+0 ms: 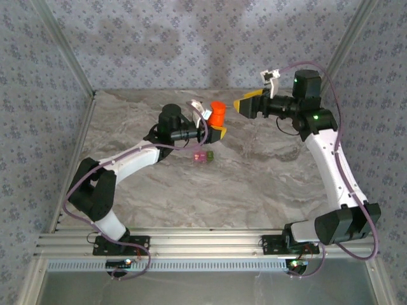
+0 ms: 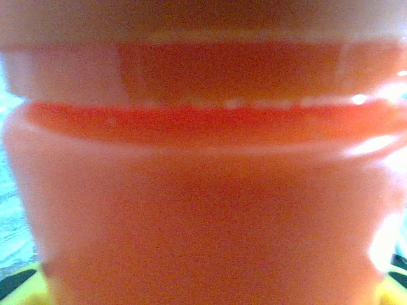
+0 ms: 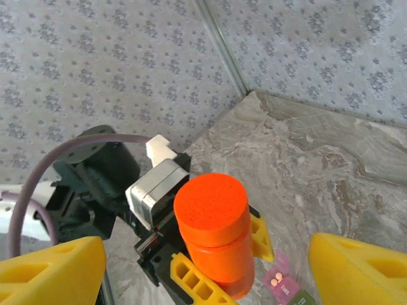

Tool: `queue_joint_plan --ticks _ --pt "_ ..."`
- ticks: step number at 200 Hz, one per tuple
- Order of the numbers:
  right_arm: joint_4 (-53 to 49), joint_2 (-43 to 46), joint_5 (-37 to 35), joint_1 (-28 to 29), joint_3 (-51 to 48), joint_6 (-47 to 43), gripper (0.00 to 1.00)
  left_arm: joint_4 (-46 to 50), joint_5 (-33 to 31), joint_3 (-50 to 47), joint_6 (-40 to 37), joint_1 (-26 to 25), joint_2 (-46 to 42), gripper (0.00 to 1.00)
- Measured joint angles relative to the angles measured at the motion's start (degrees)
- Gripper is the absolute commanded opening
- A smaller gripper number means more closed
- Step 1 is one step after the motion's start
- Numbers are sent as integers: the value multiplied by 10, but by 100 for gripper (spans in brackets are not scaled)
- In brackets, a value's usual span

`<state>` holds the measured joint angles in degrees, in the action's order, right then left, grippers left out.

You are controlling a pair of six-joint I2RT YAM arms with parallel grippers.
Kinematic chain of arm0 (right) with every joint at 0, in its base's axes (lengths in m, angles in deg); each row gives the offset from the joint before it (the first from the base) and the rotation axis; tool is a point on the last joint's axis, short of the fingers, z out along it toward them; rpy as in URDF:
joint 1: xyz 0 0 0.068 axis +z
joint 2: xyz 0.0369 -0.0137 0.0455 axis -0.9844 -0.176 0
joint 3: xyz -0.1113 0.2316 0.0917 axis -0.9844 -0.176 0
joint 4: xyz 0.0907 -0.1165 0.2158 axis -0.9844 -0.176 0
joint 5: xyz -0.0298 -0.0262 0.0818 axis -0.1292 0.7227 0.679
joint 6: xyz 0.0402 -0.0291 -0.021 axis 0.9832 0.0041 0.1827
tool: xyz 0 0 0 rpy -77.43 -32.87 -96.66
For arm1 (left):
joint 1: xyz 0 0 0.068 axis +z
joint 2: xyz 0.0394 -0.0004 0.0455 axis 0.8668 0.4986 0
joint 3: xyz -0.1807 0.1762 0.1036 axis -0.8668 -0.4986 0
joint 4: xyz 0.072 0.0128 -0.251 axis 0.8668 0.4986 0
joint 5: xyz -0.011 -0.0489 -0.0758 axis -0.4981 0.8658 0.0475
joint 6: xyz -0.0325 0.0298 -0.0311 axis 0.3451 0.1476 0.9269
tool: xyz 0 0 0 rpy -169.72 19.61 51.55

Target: Sort the pills into containers

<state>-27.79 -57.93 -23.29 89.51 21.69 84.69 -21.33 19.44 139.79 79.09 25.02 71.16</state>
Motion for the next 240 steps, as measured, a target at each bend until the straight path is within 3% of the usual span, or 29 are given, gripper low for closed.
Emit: queue_joint_plan --ticks 76,171,240 --pt "-111 -59 17 30 63 -105 84 101 153 74 -30 8 0 0" --pt "-162 -100 17 65 113 -145 79 138 183 74 -43 8 0 0" --pt "-171 -107 16 73 121 -148 52 152 178 75 -43 9 6 0"
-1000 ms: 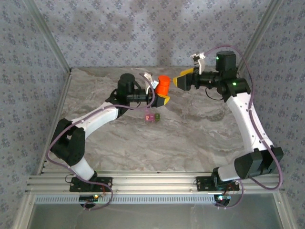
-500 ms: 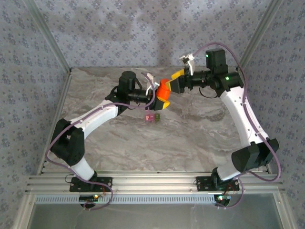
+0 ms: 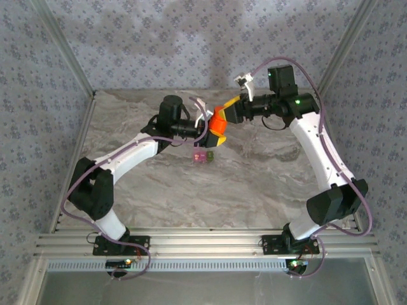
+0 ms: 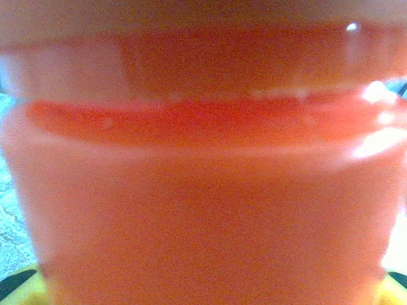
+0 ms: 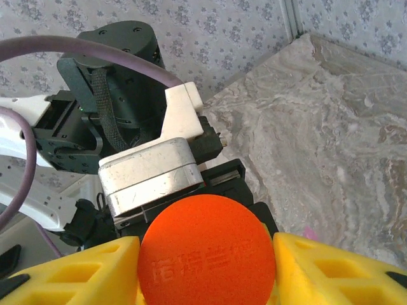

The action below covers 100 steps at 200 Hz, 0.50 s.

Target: Sort the pills into containers

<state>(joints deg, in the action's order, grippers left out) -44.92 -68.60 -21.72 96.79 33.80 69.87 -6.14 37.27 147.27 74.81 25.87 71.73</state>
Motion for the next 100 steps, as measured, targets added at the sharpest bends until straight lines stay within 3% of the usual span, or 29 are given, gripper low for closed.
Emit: queue_joint_plan --ticks 57,100 --pt "48 11 -38 12 -33 23 51 -2 -46 -5 0 0 0 0" --pt "157 40 -173 55 -114 121 49 -31 -128 -41 14 -2 0 0"
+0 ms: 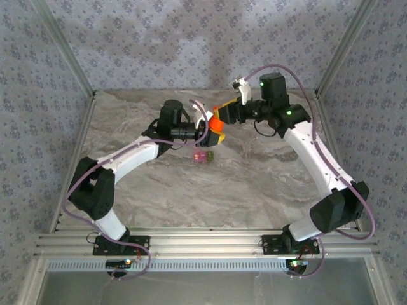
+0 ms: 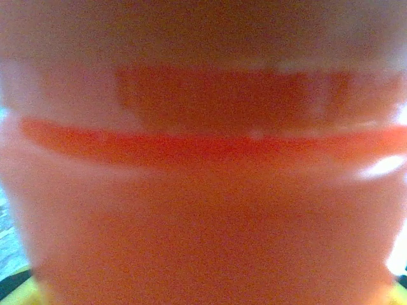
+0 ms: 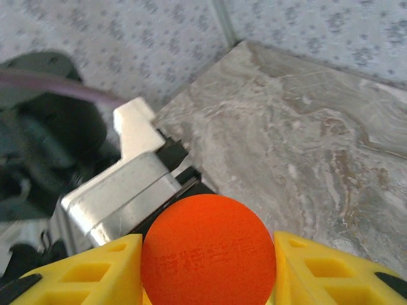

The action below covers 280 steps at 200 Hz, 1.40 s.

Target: Sort the pills into containers

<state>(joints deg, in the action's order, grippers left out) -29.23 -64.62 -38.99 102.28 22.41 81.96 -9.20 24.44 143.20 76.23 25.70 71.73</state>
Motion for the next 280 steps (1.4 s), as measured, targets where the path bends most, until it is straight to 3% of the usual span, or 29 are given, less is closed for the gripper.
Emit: queue_joint_plan --ticks 41,72,86,113,137,170,216,280 --pt "71 6 -113 40 -30 72 50 -47 -64 -21 32 -1 0 0" --pt "95 7 -130 43 -30 84 52 -76 -86 -21 47 -1 0 0" --pt "96 9 -128 40 -30 86 57 -82 -90 -21 48 -2 0 0" --pt "89 19 -86 11 -34 96 77 -98 -100 -20 46 -11 0 0" --pt "89 42 -17 -41 -45 92 85 -108 -99 -20 44 -15 0 0" --pt "93 83 74 -103 -45 89 86 -109 -84 -20 39 -13 0 0" --pt "19 52 191 -118 22 16 87 -94 0 -2 33 -2 0 0" --pt "-84 -5 220 -108 56 -62 88 -42 96 39 24 0 0 0"
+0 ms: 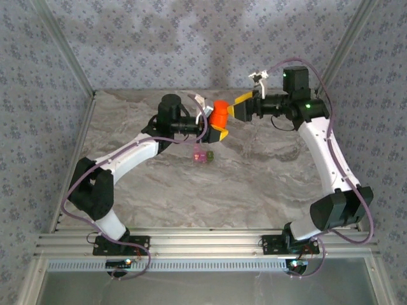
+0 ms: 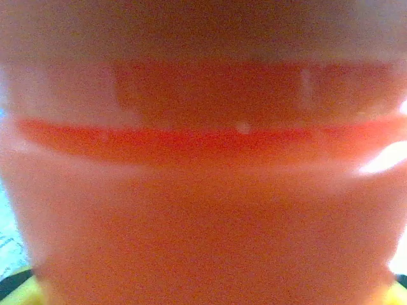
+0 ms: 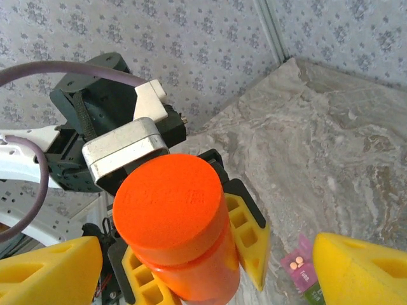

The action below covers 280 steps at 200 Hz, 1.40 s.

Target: Sort the pills into containers

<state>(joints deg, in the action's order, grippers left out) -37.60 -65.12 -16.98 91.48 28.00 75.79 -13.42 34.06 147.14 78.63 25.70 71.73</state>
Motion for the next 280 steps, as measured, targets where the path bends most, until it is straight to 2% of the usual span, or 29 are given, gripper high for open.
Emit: queue_joint_plan --ticks 61,128,166,178,201,216,247,280 --pt "-24 -29 -9 41 28 -17 85 21 15 0 -5 -1 0 0" --pt "-28 -42 -19 42 36 -21 76 26 15 0 -6 -1 0 0" --pt "-28 -42 -19 42 36 -21 76 28 15 0 -6 -1 1 0" --pt "-28 -42 -19 42 36 -21 71 28 15 0 -6 -1 1 0" --pt "-27 -42 -17 43 36 -17 54 32 8 0 -4 -1 2 0" --pt "-26 -41 -17 44 36 -17 47 38 2 0 -3 -1 2 0" --pt "-14 -34 -31 48 24 -10 43 41 -12 0 -2 -1 2 0" --pt "46 -7 -98 65 -23 21 40 38 -47 -8 -2 -1 2 0"
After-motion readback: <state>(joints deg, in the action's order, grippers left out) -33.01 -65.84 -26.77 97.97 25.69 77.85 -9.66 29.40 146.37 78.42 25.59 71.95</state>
